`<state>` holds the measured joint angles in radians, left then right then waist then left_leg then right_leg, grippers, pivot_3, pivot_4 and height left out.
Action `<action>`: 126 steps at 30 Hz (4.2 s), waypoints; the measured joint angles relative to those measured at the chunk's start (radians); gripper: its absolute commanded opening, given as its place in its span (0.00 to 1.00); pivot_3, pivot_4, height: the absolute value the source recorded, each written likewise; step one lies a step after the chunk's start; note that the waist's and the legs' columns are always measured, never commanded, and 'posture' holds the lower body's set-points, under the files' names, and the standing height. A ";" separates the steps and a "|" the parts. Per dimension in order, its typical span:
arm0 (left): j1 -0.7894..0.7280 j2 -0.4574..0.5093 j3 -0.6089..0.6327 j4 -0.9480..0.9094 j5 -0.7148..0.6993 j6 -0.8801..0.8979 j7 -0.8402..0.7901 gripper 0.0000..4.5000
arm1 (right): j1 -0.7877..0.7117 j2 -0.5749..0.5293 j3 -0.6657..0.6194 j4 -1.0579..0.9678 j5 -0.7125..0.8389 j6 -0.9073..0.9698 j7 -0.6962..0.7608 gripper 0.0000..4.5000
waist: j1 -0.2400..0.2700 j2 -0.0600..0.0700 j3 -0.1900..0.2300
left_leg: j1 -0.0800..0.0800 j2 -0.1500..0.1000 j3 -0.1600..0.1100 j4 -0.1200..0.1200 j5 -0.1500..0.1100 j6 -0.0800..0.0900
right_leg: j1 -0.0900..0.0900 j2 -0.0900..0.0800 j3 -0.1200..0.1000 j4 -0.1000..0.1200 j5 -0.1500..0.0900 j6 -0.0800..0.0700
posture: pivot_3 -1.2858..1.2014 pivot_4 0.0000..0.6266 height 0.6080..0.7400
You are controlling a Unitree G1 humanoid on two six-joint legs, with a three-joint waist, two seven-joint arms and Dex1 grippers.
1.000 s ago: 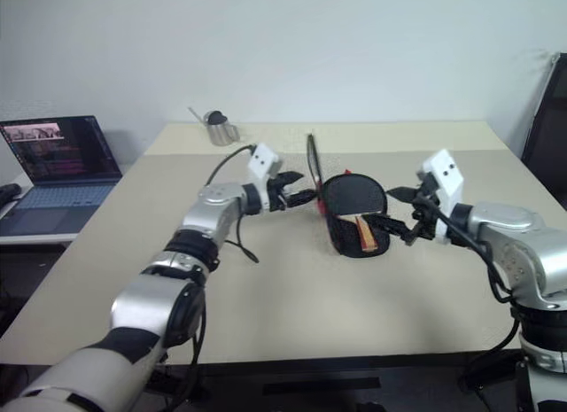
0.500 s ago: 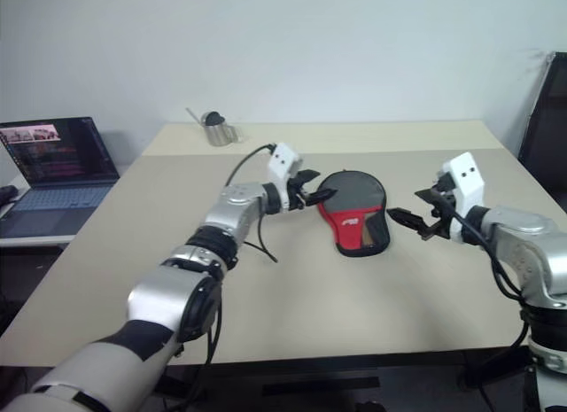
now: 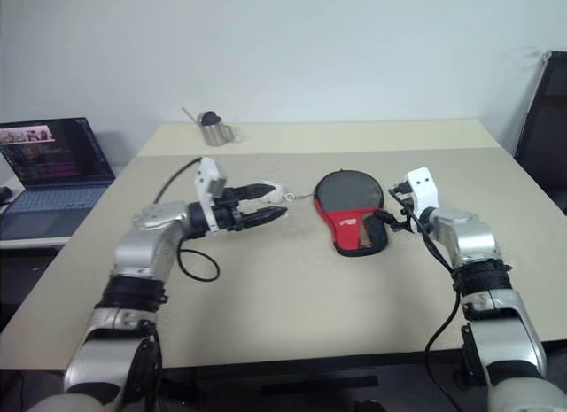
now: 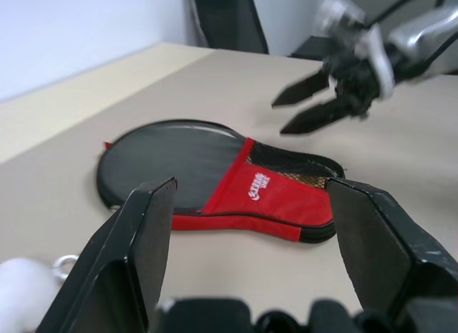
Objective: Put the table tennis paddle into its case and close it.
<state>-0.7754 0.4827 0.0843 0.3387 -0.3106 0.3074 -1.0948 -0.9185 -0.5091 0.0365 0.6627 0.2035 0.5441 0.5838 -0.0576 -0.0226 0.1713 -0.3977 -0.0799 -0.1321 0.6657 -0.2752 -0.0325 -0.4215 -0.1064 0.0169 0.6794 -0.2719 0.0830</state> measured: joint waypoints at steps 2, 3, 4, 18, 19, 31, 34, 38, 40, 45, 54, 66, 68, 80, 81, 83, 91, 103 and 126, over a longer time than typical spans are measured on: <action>0.026 0.009 0.003 -0.042 -0.005 0.033 0.025 0.80 | -0.037 0.016 0.008 0.108 -0.036 -0.046 0.002 1.00 | 0.000 0.000 0.000 | 0.000 0.000 0.000 0.000 0.000 0.000 | 0.000 0.000 0.000 0.000 0.000 0.000 | 0.52 0.24 1.00; 0.036 0.009 0.002 -0.055 -0.006 0.044 0.035 0.80 | -0.049 0.021 0.013 0.146 -0.051 -0.065 0.004 1.00 | 0.000 0.000 0.000 | 0.000 0.000 0.000 0.000 0.000 0.000 | 0.000 0.000 0.000 0.000 0.000 0.000 | 0.52 0.24 1.00; 0.045 0.010 0.002 -0.067 -0.008 0.057 0.042 0.80 | -0.064 0.027 0.021 0.191 -0.068 -0.087 0.008 1.00 | 0.000 0.000 0.000 | 0.000 0.000 0.000 0.000 0.000 -0.001 | 0.000 0.000 0.000 0.000 0.000 0.000 | 0.52 0.24 1.00; 0.054 0.013 -0.002 -0.133 -0.042 0.100 0.085 0.80 | -0.182 0.119 0.022 0.457 -0.147 -0.225 0.068 1.00 | -0.025 0.001 0.000 | 0.001 0.001 0.000 0.000 0.001 -0.001 | 0.001 0.001 0.000 0.001 0.001 -0.001 | 0.52 0.24 1.00; 0.054 0.012 -0.004 -0.133 -0.042 0.100 0.085 0.80 | -0.189 0.127 0.022 0.467 -0.147 -0.225 0.072 1.00 | -0.028 0.001 0.000 | 0.001 0.001 0.000 0.000 0.001 -0.001 | 0.001 0.001 0.000 0.001 0.001 -0.001 | 0.52 0.24 1.00; 0.054 0.012 -0.010 -0.133 -0.042 0.100 0.098 0.80 | -0.227 0.191 0.017 0.536 -0.175 -0.228 0.107 0.64 | -0.043 0.001 -0.001 | 0.005 0.004 0.001 -0.001 0.002 -0.003 | 0.001 0.005 0.002 0.002 0.003 -0.005 | 0.52 0.24 1.00; 0.055 0.013 -0.011 -0.134 -0.042 0.099 0.100 0.80 | -0.229 0.211 0.016 0.540 -0.183 -0.228 0.104 0.41 | -0.045 0.001 -0.002 | 0.007 0.004 0.001 -0.001 0.002 -0.004 | 0.002 0.005 0.003 0.002 0.004 -0.006 | 0.52 0.24 1.00; 0.061 0.014 -0.016 -0.140 -0.042 0.099 0.101 0.80 | -0.230 0.230 0.016 0.543 -0.194 -0.227 0.082 0.14 | -0.046 0.001 -0.003 | 0.008 0.005 0.000 -0.001 0.003 -0.005 | 0.003 0.006 0.003 0.003 0.005 -0.007 | 0.52 0.24 1.00; 0.071 0.018 -0.018 -0.143 -0.042 0.099 0.100 0.80 | -0.230 0.239 0.016 0.543 -0.201 -0.227 0.068 0.01 | -0.047 0.001 -0.003 | 0.009 0.005 0.000 -0.001 0.003 -0.006 | 0.003 0.007 0.003 0.003 0.006 -0.007 | 0.52 0.24 1.00; 0.121 0.070 -0.026 -0.154 -0.041 0.100 0.070 0.80 | -0.229 0.251 0.012 0.540 -0.202 -0.226 0.060 0.01 | -0.053 0.001 -0.004 | 0.012 0.005 0.002 -0.003 0.003 -0.006 | 0.004 0.010 0.006 0.003 0.006 -0.008 | 0.52 0.24 1.00; 0.257 0.208 -0.038 -0.212 -0.077 0.142 -0.078 0.80 | -0.132 0.252 -0.016 0.320 -0.155 -0.054 0.121 0.01 | -0.051 0.001 -0.004 | 0.012 0.008 0.000 -0.004 0.003 -0.006 | 0.005 0.011 0.005 0.001 0.006 -0.008 | 0.52 0.24 1.00; 0.379 0.265 -0.050 -0.391 -0.150 0.200 -0.162 0.80 | 0.244 0.200 -0.003 -0.521 -0.025 0.495 0.120 0.01 | -0.027 0.001 -0.004 | 0.011 0.009 0.000 -0.005 0.000 -0.002 | 0.003 0.011 0.005 0.001 0.006 -0.008 | 0.52 0.24 1.00; 0.422 0.284 -0.056 -0.439 -0.160 0.210 -0.178 0.80 | 0.318 0.200 -0.002 -0.661 0.004 0.582 0.103 0.01 | -0.024 0.001 -0.004 | 0.011 0.009 0.001 -0.005 0.000 -0.002 | 0.003 0.011 0.005 0.001 0.006 -0.008 | 0.52 0.24 1.00; 0.515 0.307 -0.100 -0.583 -0.199 0.241 -0.201 0.80 | 0.565 0.305 -0.027 -1.137 0.116 0.931 -0.065 0.01 | -0.012 0.001 -0.004 | 0.015 0.011 0.000 -0.005 0.000 -0.002 | 0.008 0.013 0.004 0.000 0.006 -0.008 | 0.52 0.24 1.00; 0.515 0.309 -0.100 -0.583 -0.199 0.244 -0.201 0.80 | 0.574 0.315 -0.033 -1.155 0.121 0.948 -0.075 0.01 | -0.011 0.001 -0.004 | 0.016 0.011 0.000 -0.005 0.000 -0.002 | 0.008 0.014 0.004 0.000 0.006 -0.009 | 0.52 0.24 1.00; 0.515 0.309 -0.100 -0.583 -0.200 0.249 -0.202 0.80 | 0.596 0.337 -0.047 -1.196 0.131 0.984 -0.097 0.01 | -0.007 0.001 -0.004 | 0.016 0.011 0.000 -0.005 0.000 -0.002 | 0.009 0.014 0.003 0.000 0.006 -0.009 | 0.52 0.24 1.00; 0.513 0.310 -0.125 -0.576 -0.199 0.248 -0.211 0.80 | 0.660 0.372 -0.087 -1.285 0.158 1.046 -0.155 0.01 | 0.004 0.002 -0.004 | 0.017 0.014 0.000 -0.005 0.000 -0.002 | 0.011 0.015 0.001 -0.002 0.005 -0.009 | 0.52 0.24 1.00; 0.485 0.296 -0.150 -0.543 -0.196 0.216 -0.209 0.80 | 0.703 0.408 -0.128 -1.322 0.193 1.054 -0.247 0.40 | 0.011 0.002 -0.004 | 0.018 0.015 0.000 -0.005 0.000 -0.003 | 0.013 0.016 0.000 -0.002 0.005 -0.009 | 0.52 0.24 1.00; 0.515 0.256 -0.078 -0.544 -0.202 0.216 -0.030 0.80 | 0.585 0.108 -0.079 -1.315 0.334 0.615 -0.053 0.99 | 0.024 0.003 -0.002 | 0.018 0.020 -0.001 -0.006 -0.001 -0.002 | 0.016 0.020 -0.003 -0.008 0.005 -0.012 | 0.52 0.24 1.00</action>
<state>-0.2605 0.7387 0.0061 -0.2055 -0.5128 0.5231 -1.1248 -0.3335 -0.4011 -0.0424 -0.6521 0.5372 1.1594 0.5309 -0.0339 -0.0198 0.1693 -0.3793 -0.0597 -0.1331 0.6594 -0.2758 -0.0349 -0.4055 -0.0862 0.0143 0.6717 -0.2665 0.0714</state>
